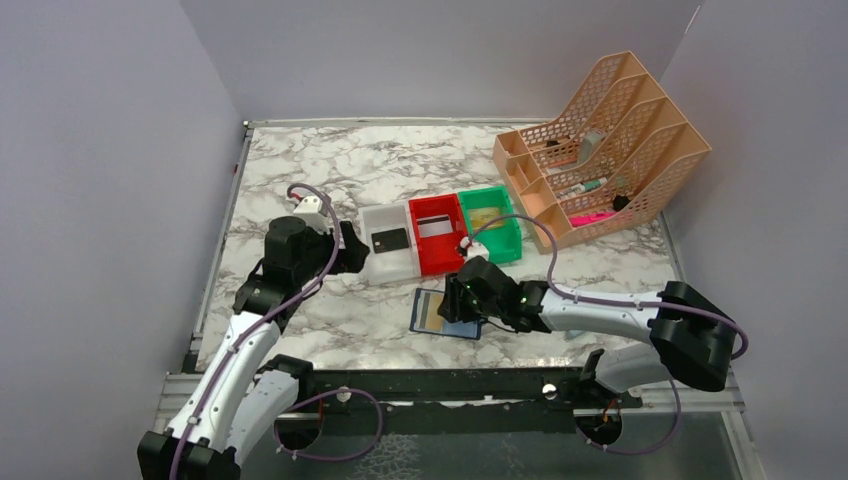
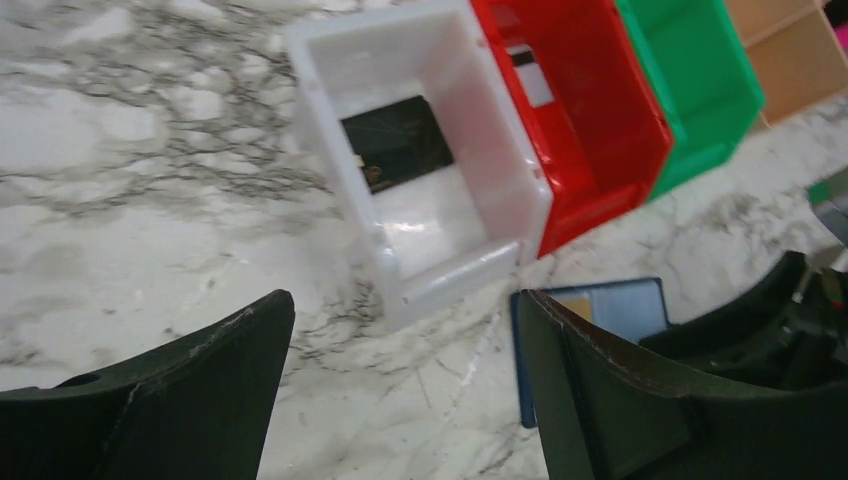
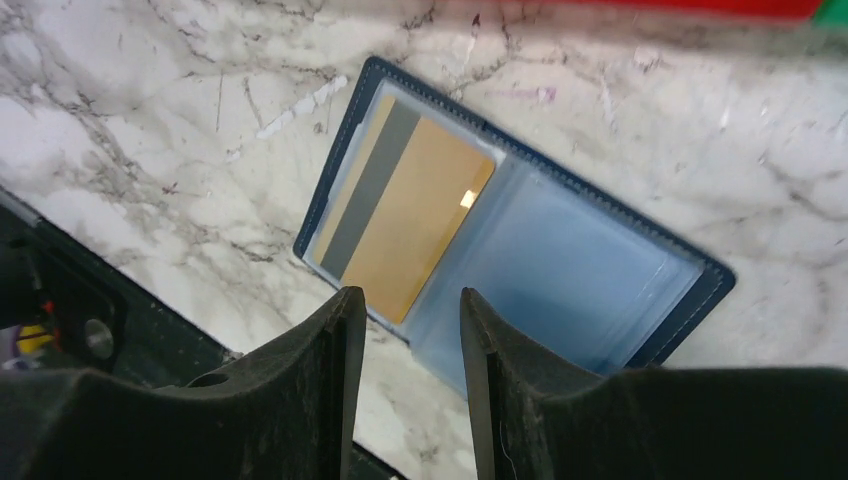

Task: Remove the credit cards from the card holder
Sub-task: Remove the credit card from the card holder.

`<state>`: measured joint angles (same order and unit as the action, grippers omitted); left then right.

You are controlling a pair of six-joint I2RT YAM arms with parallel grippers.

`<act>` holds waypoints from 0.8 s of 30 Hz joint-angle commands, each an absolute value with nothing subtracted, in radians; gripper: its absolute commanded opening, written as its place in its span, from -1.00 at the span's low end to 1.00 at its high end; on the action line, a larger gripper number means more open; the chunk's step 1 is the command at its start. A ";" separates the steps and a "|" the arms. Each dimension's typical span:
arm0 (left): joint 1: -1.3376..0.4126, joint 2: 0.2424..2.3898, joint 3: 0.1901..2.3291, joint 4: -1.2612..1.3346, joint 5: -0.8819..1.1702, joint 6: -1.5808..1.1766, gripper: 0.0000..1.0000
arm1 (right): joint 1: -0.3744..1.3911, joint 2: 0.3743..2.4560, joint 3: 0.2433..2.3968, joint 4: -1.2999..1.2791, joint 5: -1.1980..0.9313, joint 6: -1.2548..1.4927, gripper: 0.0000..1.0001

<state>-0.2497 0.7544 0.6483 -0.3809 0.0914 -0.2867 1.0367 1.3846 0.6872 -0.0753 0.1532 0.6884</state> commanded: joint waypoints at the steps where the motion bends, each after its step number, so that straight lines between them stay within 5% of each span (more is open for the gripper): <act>1: -0.274 0.797 0.620 -0.236 0.509 -0.351 0.67 | 1.034 1.343 0.635 0.069 0.066 0.895 -0.12; 14: -0.619 0.995 0.588 -0.192 0.424 -0.425 0.20 | 1.024 1.361 0.530 0.134 0.132 1.115 -0.32; 24: -0.702 1.134 0.563 -0.154 0.350 -0.477 0.13 | 0.984 1.433 0.548 0.183 0.029 1.091 -0.42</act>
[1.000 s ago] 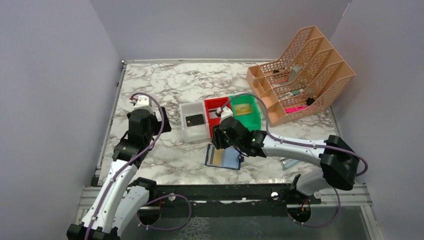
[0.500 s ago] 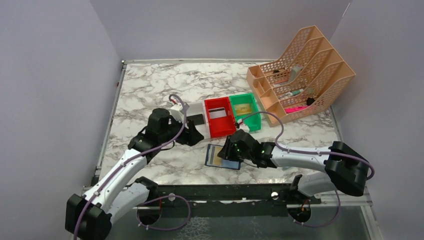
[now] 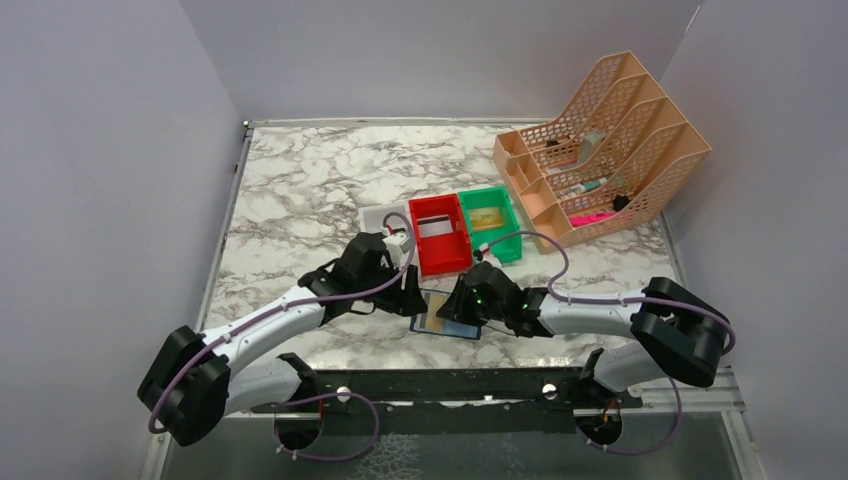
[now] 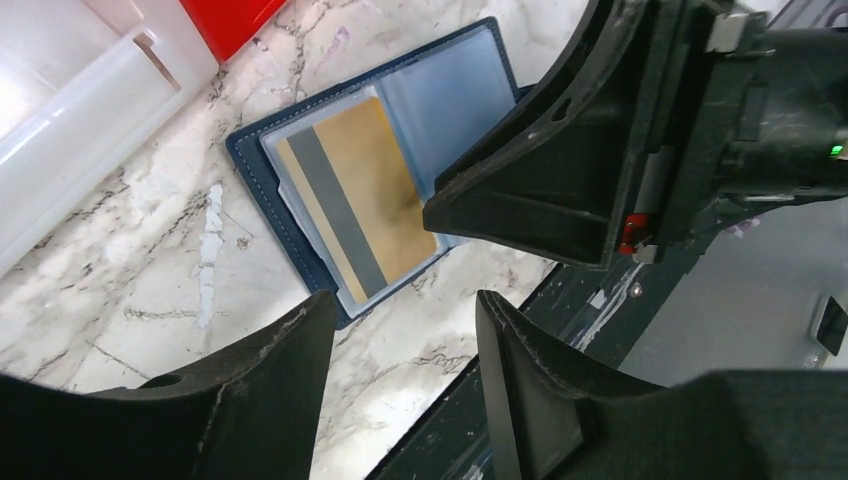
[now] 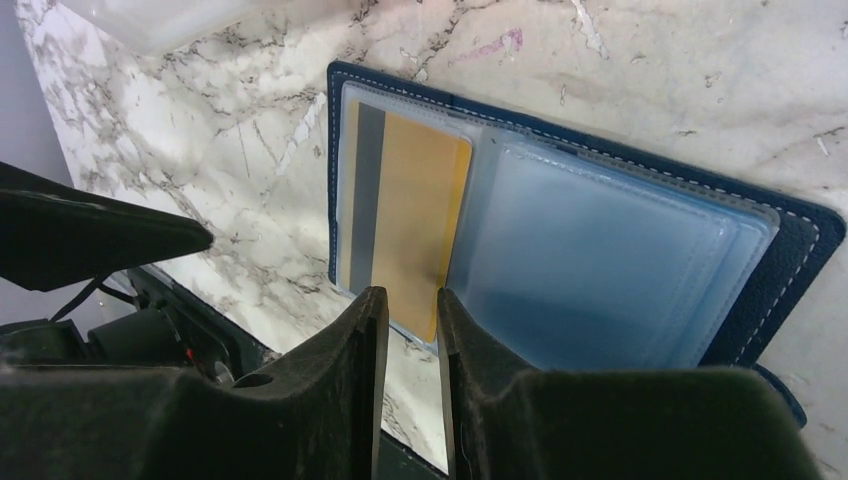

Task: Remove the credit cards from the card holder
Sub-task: Remove the credit card from the card holder.

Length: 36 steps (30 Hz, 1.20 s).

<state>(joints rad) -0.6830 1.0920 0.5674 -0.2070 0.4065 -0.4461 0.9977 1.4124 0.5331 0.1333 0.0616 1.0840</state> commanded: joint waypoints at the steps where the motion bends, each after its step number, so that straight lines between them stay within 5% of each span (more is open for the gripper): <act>1: -0.706 1.152 0.562 -0.149 0.346 -0.482 0.12 | 0.980 1.440 0.549 0.181 0.030 1.093 -0.42; 27: -0.816 1.359 0.584 -0.090 0.251 -0.510 -0.32 | 0.902 1.543 0.482 0.238 -0.055 1.153 -0.51; 36: -0.817 1.332 0.657 -0.161 0.117 -0.496 -0.08 | 0.902 1.515 0.512 0.189 -0.047 1.111 -0.49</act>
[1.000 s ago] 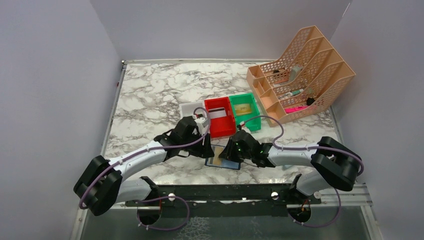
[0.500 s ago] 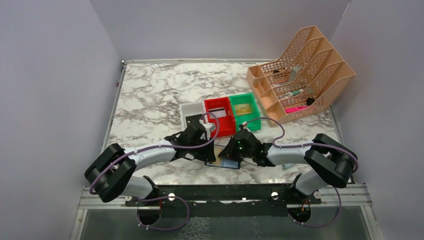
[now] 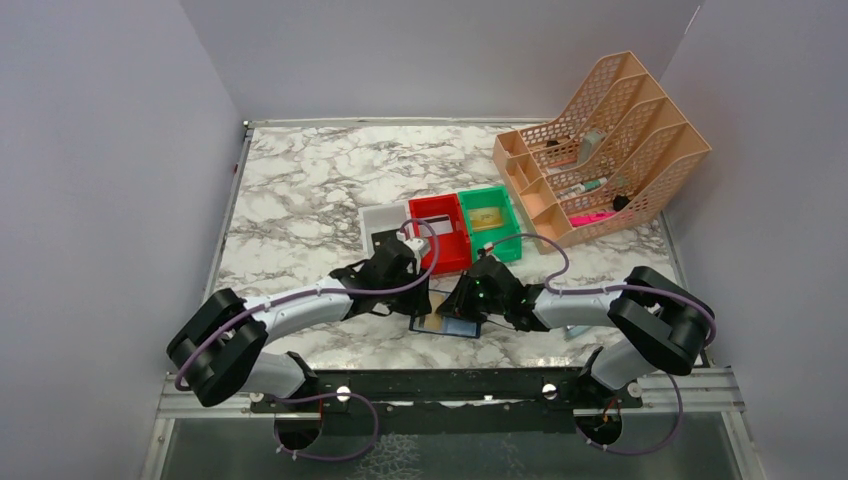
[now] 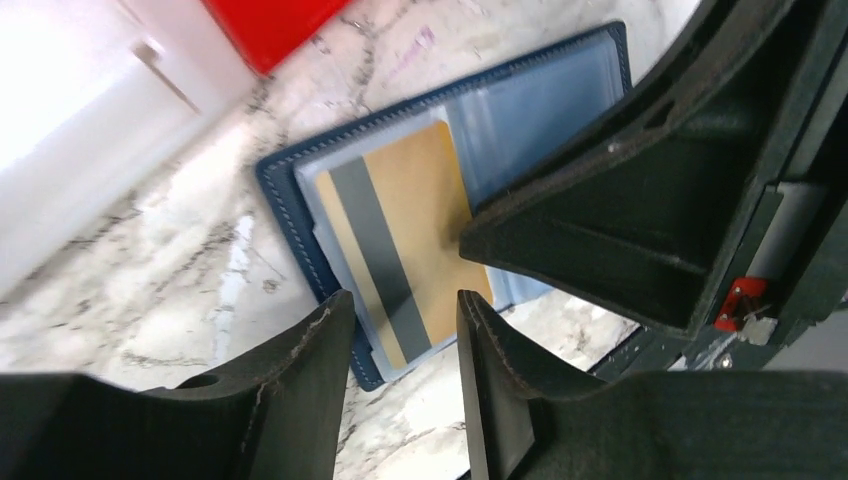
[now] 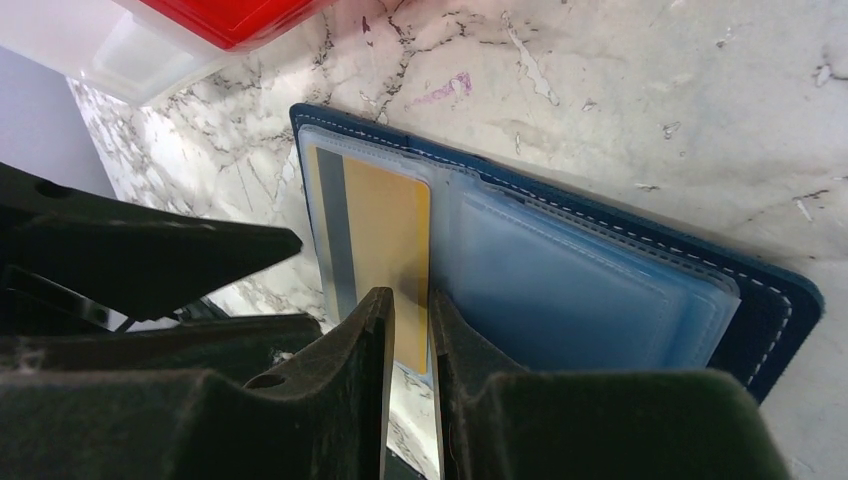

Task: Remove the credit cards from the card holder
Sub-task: Remove the credit card from the card holder.

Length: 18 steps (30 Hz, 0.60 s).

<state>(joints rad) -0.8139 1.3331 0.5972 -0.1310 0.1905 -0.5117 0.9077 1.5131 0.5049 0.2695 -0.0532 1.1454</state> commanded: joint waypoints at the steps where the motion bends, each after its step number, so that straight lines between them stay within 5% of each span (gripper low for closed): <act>1: -0.817 1.344 0.670 -0.164 0.121 -0.498 -0.08 | 0.902 1.517 0.514 0.189 -0.050 1.109 -0.49; 18: -0.820 1.405 0.608 -0.125 0.147 -0.551 -0.16 | 0.900 1.530 0.519 0.211 -0.069 1.116 -0.47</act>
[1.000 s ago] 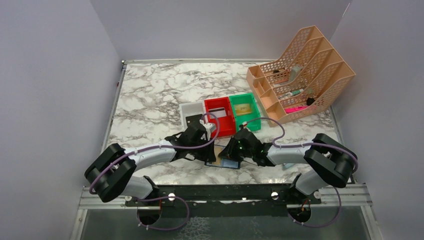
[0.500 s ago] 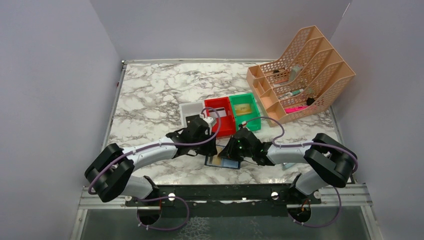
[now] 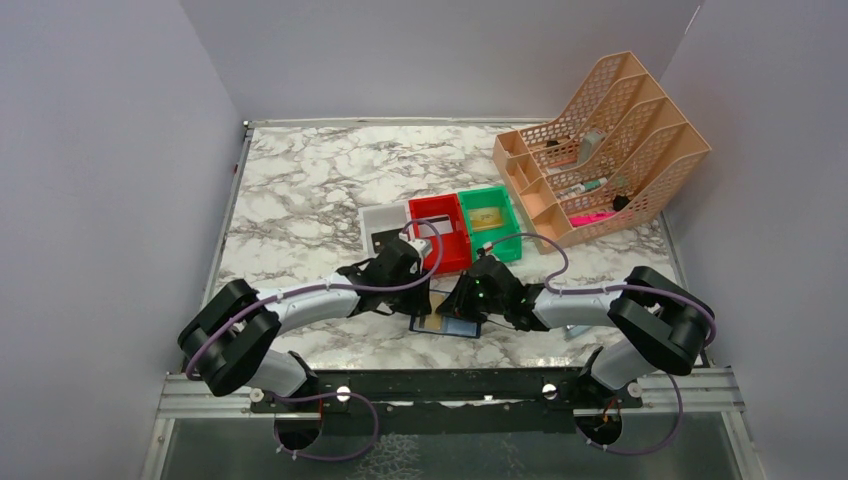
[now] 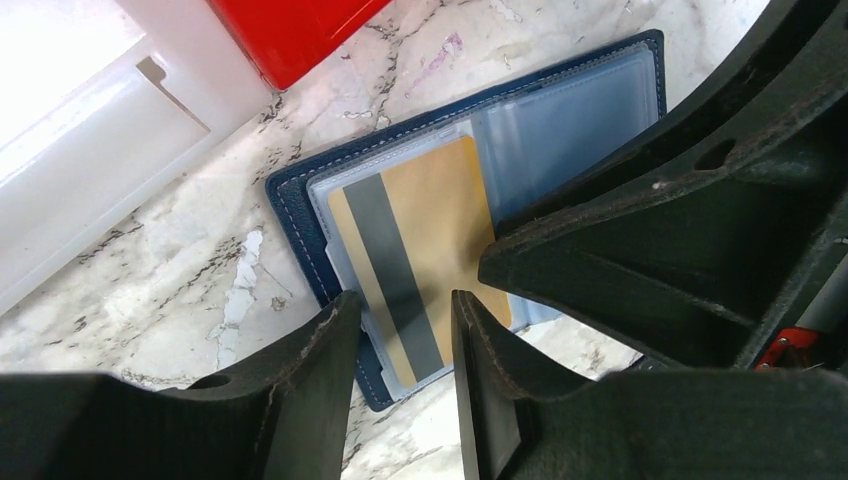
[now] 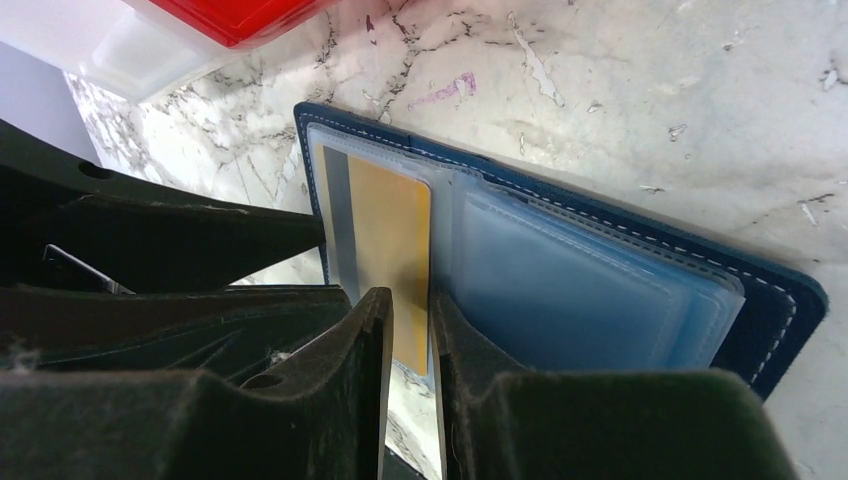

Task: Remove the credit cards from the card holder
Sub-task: Remove the credit card from the card holder.

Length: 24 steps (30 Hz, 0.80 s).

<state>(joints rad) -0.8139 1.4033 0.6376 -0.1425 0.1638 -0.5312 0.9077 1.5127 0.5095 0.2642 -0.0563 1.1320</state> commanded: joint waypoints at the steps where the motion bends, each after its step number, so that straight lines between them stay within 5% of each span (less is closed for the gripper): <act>1: -0.820 1.407 0.603 -0.125 0.145 -0.556 -0.16 | 0.900 1.532 0.520 0.210 -0.068 1.116 -0.46; 24: -0.859 1.404 0.546 -0.077 0.175 -0.577 -0.95 | 0.885 1.531 0.522 0.239 -0.094 1.145 -0.39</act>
